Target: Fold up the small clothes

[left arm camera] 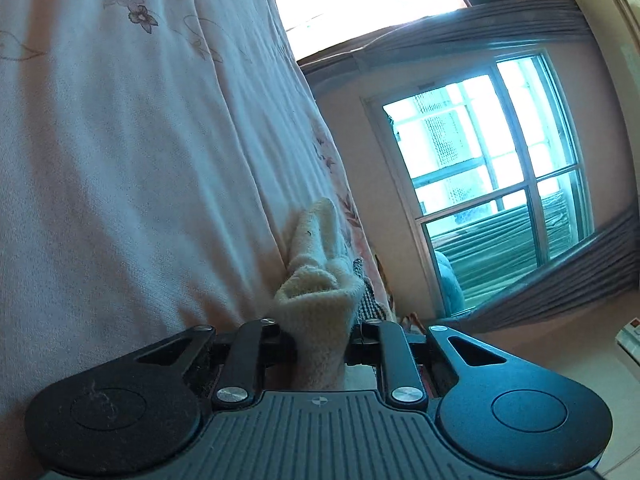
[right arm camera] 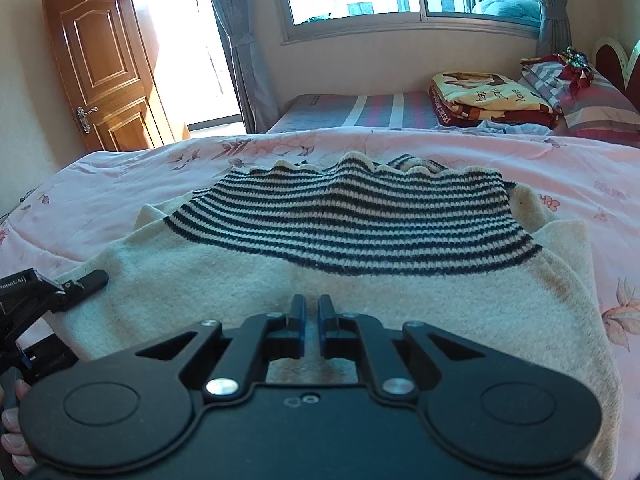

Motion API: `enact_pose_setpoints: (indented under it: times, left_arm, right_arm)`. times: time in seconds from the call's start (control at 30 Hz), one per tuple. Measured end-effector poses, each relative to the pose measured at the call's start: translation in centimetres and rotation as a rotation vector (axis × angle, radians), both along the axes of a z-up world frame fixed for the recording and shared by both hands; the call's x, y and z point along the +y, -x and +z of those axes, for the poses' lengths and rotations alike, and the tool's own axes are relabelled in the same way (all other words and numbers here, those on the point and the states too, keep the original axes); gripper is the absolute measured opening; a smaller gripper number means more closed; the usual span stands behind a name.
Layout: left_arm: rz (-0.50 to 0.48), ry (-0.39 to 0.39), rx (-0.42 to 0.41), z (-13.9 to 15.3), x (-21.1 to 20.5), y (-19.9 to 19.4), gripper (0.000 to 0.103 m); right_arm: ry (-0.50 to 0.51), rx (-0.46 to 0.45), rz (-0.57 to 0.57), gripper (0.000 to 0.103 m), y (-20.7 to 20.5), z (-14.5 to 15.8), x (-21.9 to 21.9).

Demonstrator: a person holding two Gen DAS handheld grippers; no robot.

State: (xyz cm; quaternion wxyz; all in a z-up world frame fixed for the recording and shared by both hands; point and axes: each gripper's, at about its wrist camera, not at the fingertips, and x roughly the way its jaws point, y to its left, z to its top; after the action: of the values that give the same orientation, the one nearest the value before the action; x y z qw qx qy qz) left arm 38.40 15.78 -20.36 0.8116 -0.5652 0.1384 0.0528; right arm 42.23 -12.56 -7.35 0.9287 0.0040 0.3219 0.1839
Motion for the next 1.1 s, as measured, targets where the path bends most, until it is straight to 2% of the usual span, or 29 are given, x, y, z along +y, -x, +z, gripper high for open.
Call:
enact_pose_setpoints:
  times: [0.07, 0.17, 0.23, 0.37, 0.47, 0.5, 0.53, 0.67, 0.77, 0.87, 0.9, 0.93, 0.97, 1.03, 1.1]
  left_arm:
    - [-0.011, -0.006, -0.006, 0.2, 0.1, 0.1, 0.018]
    - [-0.022, 0.0, -0.02, 0.4, 0.3, 0.2, 0.018]
    - [-0.037, -0.019, -0.04, 0.8, 0.3, 0.9, 0.018]
    - [-0.107, -0.126, -0.123, 4.6, -1.1, 0.2, 0.018]
    - [-0.218, -0.209, -0.163, 8.4, -3.6, -1.2, 0.018]
    - [-0.257, -0.24, -0.163, 9.4, -4.8, -1.8, 0.018]
    - [-0.301, -0.271, -0.155, 10.2, -6.1, -2.4, 0.018]
    - [-0.457, -0.378, -0.092, 11.5, -12.5, -4.4, 0.018]
    - [-0.559, -0.435, -0.03, 10.4, -17.2, -5.3, 0.018]
    - [-0.645, -0.477, 0.062, 8.6, -20.7, -5.6, 0.019]
    - [-0.655, -0.518, 0.075, 8.5, -21.8, -5.5, 0.019]
    - [-0.651, -0.584, 0.073, 8.9, -22.8, -5.0, 0.027]
    - [-0.679, -0.617, 0.045, 9.4, -23.4, -4.5, 0.055]
    - [-0.751, -0.612, -0.02, 10.9, -24.2, -3.5, 0.085]
    - [-0.788, -0.633, -0.049, 13.0, -24.0, -1.9, 0.085]
  right_arm:
    - [-0.006, -0.038, 0.019, 0.005, 0.5, 0.1, 0.2]
    - [0.037, 0.015, 0.055, 0.005, -0.2, -0.9, 0.9]
    - [0.031, 0.018, 0.053, 0.003, -0.5, -1.5, 0.9]
    - [-0.098, 0.071, 0.004, 0.002, -1.0, -1.8, -0.7]
    - [-0.242, 0.136, -0.038, 0.002, -1.5, -1.6, -2.9]
    - [-0.285, 0.135, -0.065, 0.006, -1.5, -1.3, -3.9]
    - [-0.335, 0.126, -0.104, 0.013, -1.3, -0.9, -5.4]
    - [-0.536, 0.138, -0.233, 0.017, -0.7, 0.0, -12.3]
    - [-0.666, 0.194, -0.326, 0.025, -0.8, -0.5, -17.5]
    - [-0.752, 0.232, -0.365, 0.033, -0.4, -1.1, -21.4]
    - [-0.768, 0.24, -0.372, 0.038, -0.3, -1.3, -22.3]
    - [-0.782, 0.247, -0.376, 0.042, 0.0, -1.5, -23.0]
    - [-0.796, 0.254, -0.372, 0.043, 0.0, -1.7, -23.5]
    - [-0.825, 0.269, -0.357, 0.043, 0.0, -2.0, -23.8]
    - [-0.85, 0.278, -0.324, 0.043, -0.3, -2.1, -23.4]
